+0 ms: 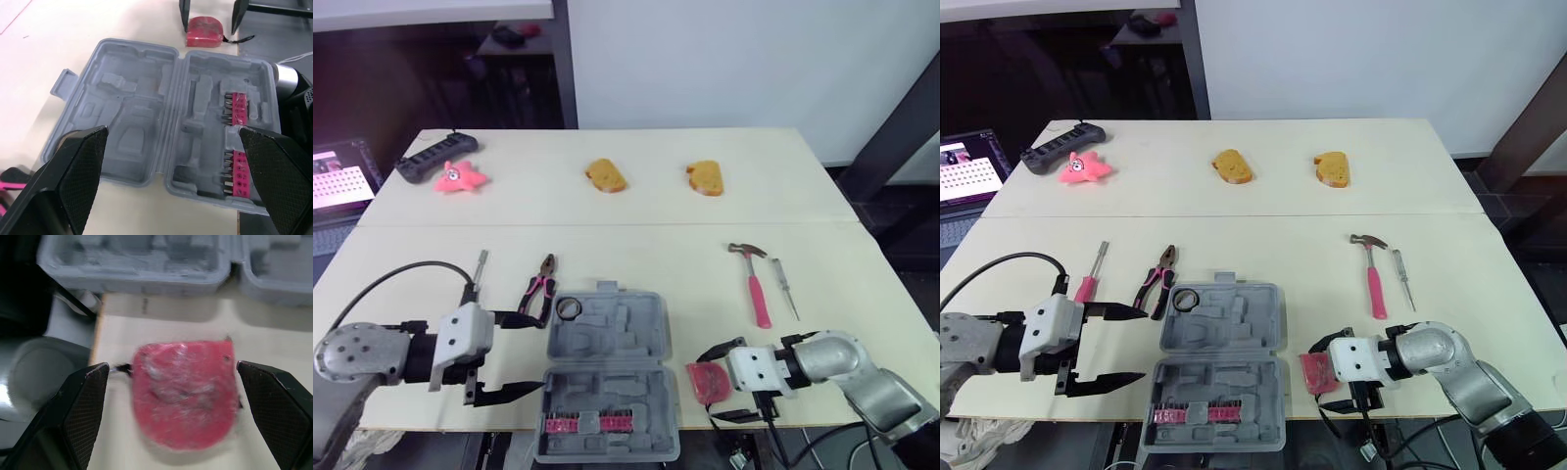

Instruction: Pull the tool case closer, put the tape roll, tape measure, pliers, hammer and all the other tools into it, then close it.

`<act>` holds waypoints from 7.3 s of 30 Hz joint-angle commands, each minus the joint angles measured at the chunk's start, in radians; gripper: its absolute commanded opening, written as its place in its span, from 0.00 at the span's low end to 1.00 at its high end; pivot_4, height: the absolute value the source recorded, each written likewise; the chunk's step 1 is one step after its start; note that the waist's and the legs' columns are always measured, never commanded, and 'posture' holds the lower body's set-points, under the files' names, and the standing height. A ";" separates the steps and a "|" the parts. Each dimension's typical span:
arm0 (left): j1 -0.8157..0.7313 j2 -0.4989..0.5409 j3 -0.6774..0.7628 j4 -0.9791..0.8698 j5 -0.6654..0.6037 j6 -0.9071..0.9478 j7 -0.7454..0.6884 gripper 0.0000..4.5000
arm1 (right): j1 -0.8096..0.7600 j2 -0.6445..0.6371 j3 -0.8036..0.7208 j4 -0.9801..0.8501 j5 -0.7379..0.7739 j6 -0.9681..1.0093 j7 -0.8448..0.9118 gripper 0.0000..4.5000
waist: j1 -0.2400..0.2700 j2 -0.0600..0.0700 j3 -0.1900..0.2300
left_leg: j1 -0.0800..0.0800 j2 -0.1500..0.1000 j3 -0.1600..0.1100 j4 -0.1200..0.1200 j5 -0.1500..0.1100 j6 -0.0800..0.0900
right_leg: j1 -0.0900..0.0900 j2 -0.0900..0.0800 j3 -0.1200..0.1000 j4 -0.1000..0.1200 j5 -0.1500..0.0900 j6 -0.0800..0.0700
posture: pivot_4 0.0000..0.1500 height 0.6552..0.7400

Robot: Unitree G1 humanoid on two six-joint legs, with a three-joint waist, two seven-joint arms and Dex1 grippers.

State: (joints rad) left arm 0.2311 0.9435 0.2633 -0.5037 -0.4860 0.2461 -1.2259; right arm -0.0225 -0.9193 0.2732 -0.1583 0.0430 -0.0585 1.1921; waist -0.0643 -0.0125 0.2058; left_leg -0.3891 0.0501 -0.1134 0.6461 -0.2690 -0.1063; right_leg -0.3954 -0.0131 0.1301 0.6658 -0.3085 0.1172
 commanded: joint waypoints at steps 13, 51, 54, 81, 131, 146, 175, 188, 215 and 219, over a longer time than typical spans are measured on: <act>0.002 0.007 0.028 -0.005 0.004 -0.033 -0.005 1.00 | -0.022 0.032 0.010 -0.027 -0.048 0.102 -0.042 0.67 | -0.001 0.000 0.000 | 0.000 0.000 0.000 0.000 0.000 0.000 | 0.000 0.000 0.000 0.000 0.000 0.000 | 1.00 1.00; 0.328 -0.129 0.216 -0.033 0.065 -0.117 0.116 1.00 | -0.892 0.387 0.501 0.091 -0.150 0.949 -0.057 0.67 | -0.007 0.001 0.000 | -0.003 0.001 -0.001 -0.001 0.000 0.000 | -0.006 -0.001 -0.003 0.002 0.002 0.000 | 1.00 1.00; 0.330 -0.126 0.214 -0.035 0.066 -0.117 0.119 1.00 | -0.881 0.389 0.517 0.101 -0.164 0.923 -0.062 0.67 | -0.007 0.001 0.000 | -0.003 0.001 -0.001 -0.002 0.000 0.000 | -0.006 -0.001 -0.003 0.002 0.002 0.000 | 1.00 1.00; 0.295 -0.120 0.168 -0.034 0.087 -0.107 0.126 1.00 | -0.857 0.426 0.505 0.143 -0.213 0.858 -0.118 0.97 | -0.008 0.001 0.000 | -0.003 0.001 -0.001 -0.002 0.000 0.000 | -0.006 -0.001 -0.003 0.002 0.002 0.000 | 1.00 1.00; 0.122 -0.119 0.154 -0.004 -0.071 -0.063 0.092 1.00 | -0.465 0.416 0.164 0.469 -0.046 0.245 -0.142 0.36 | -0.007 0.000 -0.001 | 0.002 0.001 -0.001 -0.003 0.000 0.000 | -0.001 0.000 -0.002 0.001 0.002 -0.001 | 1.00 1.00; 0.013 -0.096 0.140 0.111 -0.101 0.077 0.142 1.00 | -0.460 0.406 -0.014 0.318 0.071 0.202 -0.146 0.41 | -0.006 0.000 -0.001 | 0.011 0.001 0.000 -0.003 0.000 0.000 | 0.008 0.000 -0.001 0.000 0.000 -0.004 | 1.00 1.00; 0.013 -0.112 0.532 1.012 -0.068 -0.261 0.136 1.00 | 0.165 0.194 -0.880 0.313 0.397 0.240 -0.297 0.99 | -0.008 -0.004 -0.003 | 0.014 0.001 0.007 -0.014 0.000 0.000 | 0.003 0.000 0.006 -0.002 -0.002 -0.005 | 1.00 1.00; 0.084 -0.240 0.476 0.533 -0.135 -0.107 0.245 1.00 | 0.011 0.140 -0.637 -0.045 0.517 0.513 -0.238 0.99 | -0.006 -0.004 -0.002 | 0.014 0.001 0.007 -0.015 0.000 0.000 | 0.003 0.000 0.006 -0.001 -0.002 -0.005 | 1.00 1.00; -0.014 -0.355 0.149 -0.059 -0.100 0.364 0.766 1.00 | -0.385 -0.011 -0.336 -0.411 0.667 0.821 -0.173 0.99 | 0.001 -0.006 -0.001 | 0.012 0.000 0.006 -0.014 0.000 0.000 | 0.003 0.000 0.006 -0.002 -0.002 -0.003 | 1.00 1.00; -0.075 -0.362 0.116 -0.055 -0.127 0.467 0.822 1.00 | -0.433 -0.002 -0.313 -0.419 0.688 0.848 -0.185 0.99 | -0.001 -0.007 -0.002 | 0.012 0.000 0.005 -0.014 0.000 0.000 | 0.003 0.000 0.006 -0.002 -0.001 -0.001 | 1.00 1.00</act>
State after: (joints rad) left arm 0.1645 0.5792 0.3728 -0.5285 -0.6014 0.6923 -0.4238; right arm -0.4336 -0.9232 -0.0334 -0.5483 0.7104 0.7826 1.0133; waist -0.0650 -0.0196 0.2040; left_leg -0.3769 0.0503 -0.1082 0.6321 -0.2690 -0.1065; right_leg -0.3924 -0.0129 0.1356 0.6636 -0.3093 0.1165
